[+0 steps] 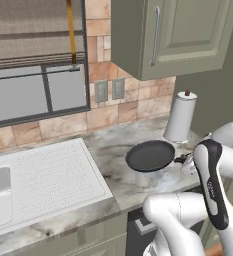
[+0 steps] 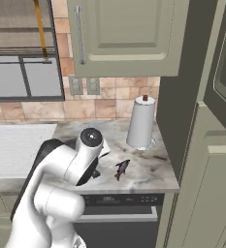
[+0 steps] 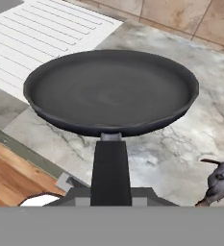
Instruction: Retrieve the pan from the cabinet, then place the raw meat into the pan to avoid contamination.
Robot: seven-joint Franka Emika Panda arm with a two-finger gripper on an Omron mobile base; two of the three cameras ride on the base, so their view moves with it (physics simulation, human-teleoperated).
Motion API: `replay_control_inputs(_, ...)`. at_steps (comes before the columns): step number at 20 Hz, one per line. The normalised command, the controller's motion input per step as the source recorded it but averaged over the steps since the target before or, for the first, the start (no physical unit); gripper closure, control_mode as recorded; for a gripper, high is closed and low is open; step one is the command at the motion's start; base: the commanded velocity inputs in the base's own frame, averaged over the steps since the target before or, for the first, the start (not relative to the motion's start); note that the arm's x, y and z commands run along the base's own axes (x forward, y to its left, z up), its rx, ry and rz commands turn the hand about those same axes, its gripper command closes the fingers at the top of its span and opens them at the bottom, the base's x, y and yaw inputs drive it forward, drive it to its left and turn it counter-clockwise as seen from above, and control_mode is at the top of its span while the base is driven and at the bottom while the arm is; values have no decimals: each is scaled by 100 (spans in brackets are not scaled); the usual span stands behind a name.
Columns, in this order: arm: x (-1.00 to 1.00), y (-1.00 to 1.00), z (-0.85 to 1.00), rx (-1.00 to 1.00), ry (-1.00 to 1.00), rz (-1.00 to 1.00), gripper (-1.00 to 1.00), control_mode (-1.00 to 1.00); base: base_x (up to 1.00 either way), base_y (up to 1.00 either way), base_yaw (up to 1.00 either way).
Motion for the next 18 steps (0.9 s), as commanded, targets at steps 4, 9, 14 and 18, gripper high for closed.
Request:
replay_control_inputs(4, 38, 0, -40, 0, -3, 0, 100, -100, 0, 0, 0)
replay_control_inputs(9, 36, 1, -39, 0, -2, 0, 100, -100, 0, 0, 0)
replay_control_inputs(14, 35, 1, -37, 0, -1, 0, 100, -100, 0, 0, 0)
replay_control_inputs(18, 35, 1, -36, 0, -1, 0, 100, -100, 0, 0, 0)
